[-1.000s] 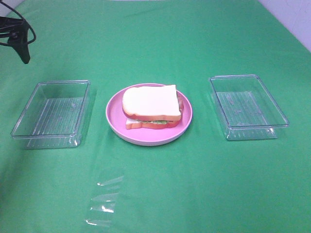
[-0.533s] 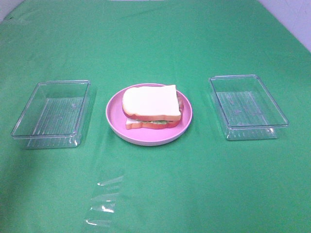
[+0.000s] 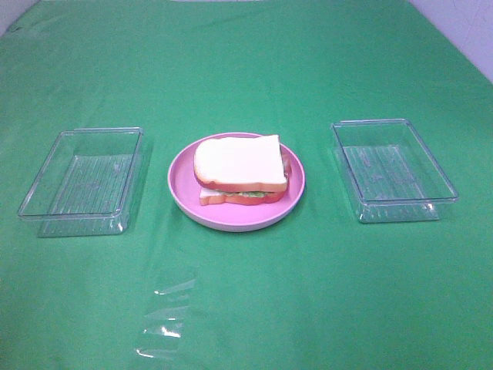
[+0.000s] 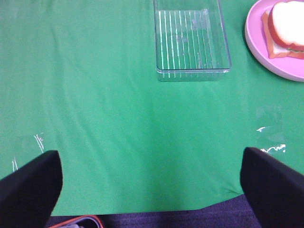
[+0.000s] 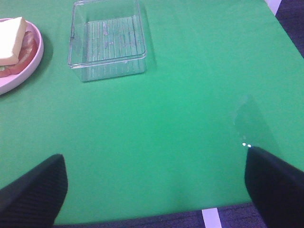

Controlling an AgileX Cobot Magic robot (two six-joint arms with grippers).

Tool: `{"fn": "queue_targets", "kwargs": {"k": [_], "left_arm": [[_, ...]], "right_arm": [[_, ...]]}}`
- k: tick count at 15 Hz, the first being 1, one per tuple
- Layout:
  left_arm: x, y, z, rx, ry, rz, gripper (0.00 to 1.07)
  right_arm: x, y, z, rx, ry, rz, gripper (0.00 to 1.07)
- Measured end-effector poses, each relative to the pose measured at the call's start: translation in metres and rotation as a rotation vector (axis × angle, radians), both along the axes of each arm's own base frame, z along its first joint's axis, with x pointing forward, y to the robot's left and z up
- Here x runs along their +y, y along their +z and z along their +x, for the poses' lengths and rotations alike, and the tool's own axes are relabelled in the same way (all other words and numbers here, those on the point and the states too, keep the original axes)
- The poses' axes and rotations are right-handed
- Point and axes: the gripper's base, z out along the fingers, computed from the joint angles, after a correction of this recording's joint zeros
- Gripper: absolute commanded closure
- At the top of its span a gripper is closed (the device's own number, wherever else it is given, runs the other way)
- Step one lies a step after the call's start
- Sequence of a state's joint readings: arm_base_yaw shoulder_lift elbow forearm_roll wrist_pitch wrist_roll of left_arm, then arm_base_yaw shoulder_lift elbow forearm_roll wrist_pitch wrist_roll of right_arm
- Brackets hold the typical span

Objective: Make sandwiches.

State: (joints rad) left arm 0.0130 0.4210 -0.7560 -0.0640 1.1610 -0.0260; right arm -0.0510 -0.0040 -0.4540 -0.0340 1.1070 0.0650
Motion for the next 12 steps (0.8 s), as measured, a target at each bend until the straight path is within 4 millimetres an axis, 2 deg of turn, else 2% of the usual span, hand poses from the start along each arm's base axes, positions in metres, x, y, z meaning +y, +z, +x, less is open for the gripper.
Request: {"fn": "queue_targets", "kwargs": {"k": [1,4,5,7,12], "left_arm": [[0.000,-0.003,-0.008,-0.026,0.000,0.000,0.13],[0.001,-0.044,-0.036,-0.074,0.004,0.020,0.13],[0.002,-0.048,-0.052,-0.181,0.011,0.029,0.14],[0.002,-0.051,-0.060,-0.227,0.013,0.030,0.14],[0.002,-0.056,-0.055,-0.255,0.019,0.030,0.14]], "right_arm": [[0.000,0.000,0.000,0.000,0.000,0.000,0.09],[0.000,0.000,0.000,0.000,0.000,0.000,0.09],[0.000,0.000,0.000,0.000,0.000,0.000,0.09],[0.000,0.000,0.000,0.000,0.000,0.000,0.09],[0.000,0.000,0.000,0.000,0.000,0.000,0.09]]}}
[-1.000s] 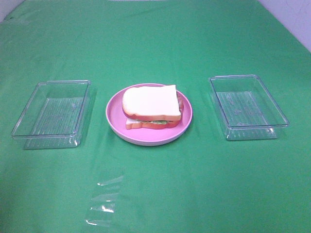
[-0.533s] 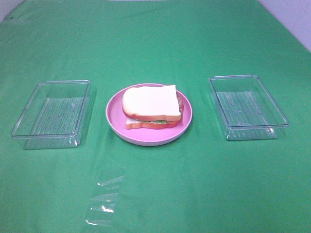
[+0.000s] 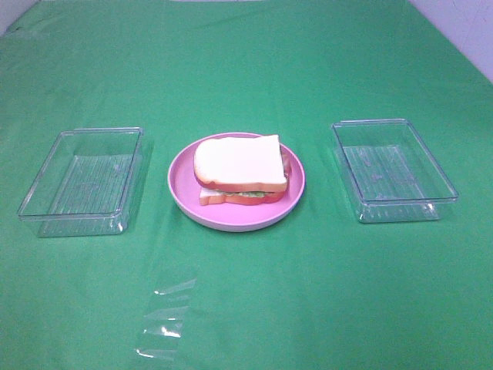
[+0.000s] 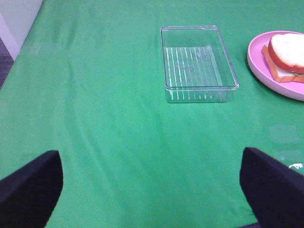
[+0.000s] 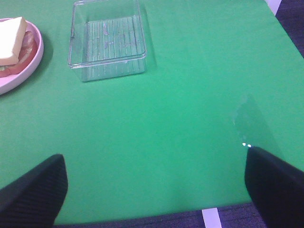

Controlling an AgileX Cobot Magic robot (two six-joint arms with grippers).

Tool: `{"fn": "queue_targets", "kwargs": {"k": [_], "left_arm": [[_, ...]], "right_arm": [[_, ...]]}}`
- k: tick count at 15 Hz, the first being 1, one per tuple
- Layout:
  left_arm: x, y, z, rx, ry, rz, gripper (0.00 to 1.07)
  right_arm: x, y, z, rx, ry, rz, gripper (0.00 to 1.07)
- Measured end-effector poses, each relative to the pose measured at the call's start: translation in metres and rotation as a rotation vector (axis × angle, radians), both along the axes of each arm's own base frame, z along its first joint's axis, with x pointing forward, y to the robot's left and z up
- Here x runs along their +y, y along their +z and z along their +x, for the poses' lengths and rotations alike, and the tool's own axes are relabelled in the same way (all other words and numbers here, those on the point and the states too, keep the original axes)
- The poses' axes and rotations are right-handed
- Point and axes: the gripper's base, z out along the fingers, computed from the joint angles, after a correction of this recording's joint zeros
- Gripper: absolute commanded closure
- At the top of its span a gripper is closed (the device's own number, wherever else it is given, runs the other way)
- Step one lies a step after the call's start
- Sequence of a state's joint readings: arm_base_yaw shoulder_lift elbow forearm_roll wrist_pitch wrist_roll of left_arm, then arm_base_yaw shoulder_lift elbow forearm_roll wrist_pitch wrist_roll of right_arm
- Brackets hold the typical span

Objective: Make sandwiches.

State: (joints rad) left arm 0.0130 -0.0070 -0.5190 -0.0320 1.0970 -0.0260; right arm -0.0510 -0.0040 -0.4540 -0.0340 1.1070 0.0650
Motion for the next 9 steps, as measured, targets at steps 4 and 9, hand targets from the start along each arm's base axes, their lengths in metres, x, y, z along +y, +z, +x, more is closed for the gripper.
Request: {"fn": "queue_targets", "kwargs": {"k": [4,9], "left_arm": [[0.0001,0.0000,0.0000,0.000,0.001,0.001,0.16],[0.0000,0.0000,0.0000,0.000,0.000,0.000,0.16]], "right_arm": [[0.0000,0.0000,0.0000,0.000,0.000,0.000,0.09],[0.0000,0.0000,0.0000,0.000,0.000,0.000,0.09]]}}
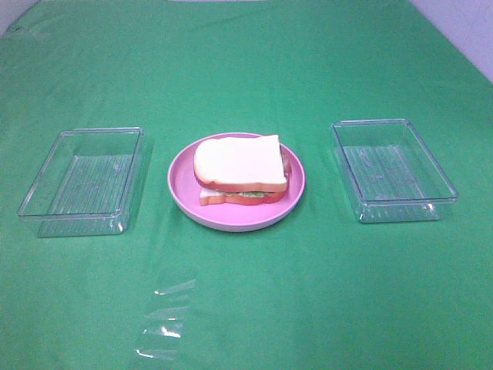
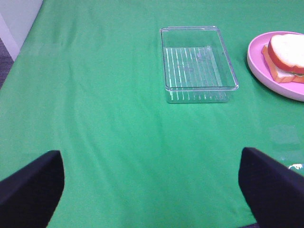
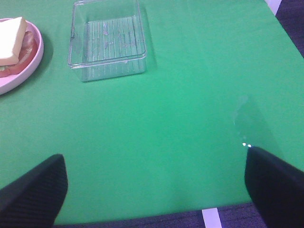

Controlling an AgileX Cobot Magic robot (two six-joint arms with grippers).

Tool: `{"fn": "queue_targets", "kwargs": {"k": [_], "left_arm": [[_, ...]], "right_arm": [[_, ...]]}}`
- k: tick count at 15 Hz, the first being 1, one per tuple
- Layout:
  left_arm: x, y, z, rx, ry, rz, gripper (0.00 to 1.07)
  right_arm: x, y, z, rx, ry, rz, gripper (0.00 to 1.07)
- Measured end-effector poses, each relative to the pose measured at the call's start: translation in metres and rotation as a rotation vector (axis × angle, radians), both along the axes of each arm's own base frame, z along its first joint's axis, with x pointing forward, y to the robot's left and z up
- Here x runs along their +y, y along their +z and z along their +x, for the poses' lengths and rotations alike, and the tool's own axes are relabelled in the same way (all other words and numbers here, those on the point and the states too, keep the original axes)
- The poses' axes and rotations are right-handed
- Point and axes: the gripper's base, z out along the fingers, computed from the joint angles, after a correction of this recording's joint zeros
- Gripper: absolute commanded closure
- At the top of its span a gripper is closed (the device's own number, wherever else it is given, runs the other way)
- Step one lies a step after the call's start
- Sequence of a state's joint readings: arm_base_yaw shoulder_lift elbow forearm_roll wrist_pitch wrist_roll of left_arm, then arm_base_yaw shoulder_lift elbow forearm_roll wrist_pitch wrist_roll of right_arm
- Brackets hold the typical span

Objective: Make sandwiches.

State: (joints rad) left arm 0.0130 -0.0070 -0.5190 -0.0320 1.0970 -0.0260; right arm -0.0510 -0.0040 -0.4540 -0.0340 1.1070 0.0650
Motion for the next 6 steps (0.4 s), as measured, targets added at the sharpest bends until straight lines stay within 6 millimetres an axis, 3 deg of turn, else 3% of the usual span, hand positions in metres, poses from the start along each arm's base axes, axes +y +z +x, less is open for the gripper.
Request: {"fn": "queue_targets", "kwargs": {"k": [6], "left_arm": [[-0.0006,0.0000,0.0000,0.000,-0.004,-0.006,0.16]], "right_arm": [[0.0000,0.0000,0.0000,0.000,0.000,0.000,0.09]]}}
